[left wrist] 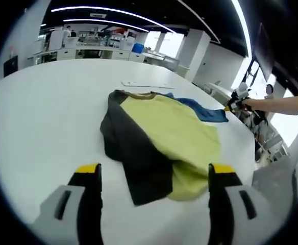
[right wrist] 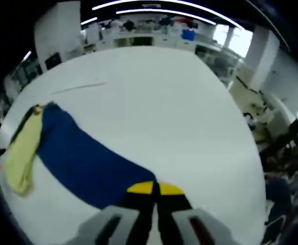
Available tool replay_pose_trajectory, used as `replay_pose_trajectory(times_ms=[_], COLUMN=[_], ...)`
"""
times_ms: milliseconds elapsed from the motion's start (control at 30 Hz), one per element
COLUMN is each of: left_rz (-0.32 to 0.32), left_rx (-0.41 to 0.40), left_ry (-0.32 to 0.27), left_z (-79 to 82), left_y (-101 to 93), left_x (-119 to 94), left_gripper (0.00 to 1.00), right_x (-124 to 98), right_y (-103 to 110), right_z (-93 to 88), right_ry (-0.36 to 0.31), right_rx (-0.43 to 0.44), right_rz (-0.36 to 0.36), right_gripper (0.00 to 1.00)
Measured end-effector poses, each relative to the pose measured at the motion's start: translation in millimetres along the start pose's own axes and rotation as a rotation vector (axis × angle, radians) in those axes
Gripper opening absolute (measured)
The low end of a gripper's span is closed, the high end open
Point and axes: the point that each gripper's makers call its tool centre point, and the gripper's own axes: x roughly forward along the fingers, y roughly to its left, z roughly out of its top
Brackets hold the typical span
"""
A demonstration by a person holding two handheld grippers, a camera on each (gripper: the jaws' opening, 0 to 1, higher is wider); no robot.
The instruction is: Fold the garment on the visible template until the final outline fits inside the template.
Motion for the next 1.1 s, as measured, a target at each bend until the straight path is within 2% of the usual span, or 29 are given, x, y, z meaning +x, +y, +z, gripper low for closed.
replay_pose_trajectory(times_ms=[400,867,967,1100], left_rz=[0.012,0.013,0.011,0.009], left_rx=[-0.016,-0.035,-0.035,-0.036], left_ry=[0.015,0.014,0.013,0.009], left_z=[-9.1,-14.4,-14.7,-14.7], left_y=[6.5,7.6,7.5,7.0], left_x=[0.8,-0.1,0.0,-0.5], left_gripper=[0.82,0.82,0.82,0.82], right_x=[0.6,-0.8,-4.5,-5.3], right_y=[-24.2,-20.8,-16.9,0.2], right_z=[8.4,11.3,10.4,13.1], right_ry=[-0.010,-0.023,-0.037,-0.097], right_rx=[0.008,-0.002,-0.007,-0.011], right_rz=[-0.091,-0.068,-0.049,0.061], right_gripper=[0.00,0.00,0.11,0.35])
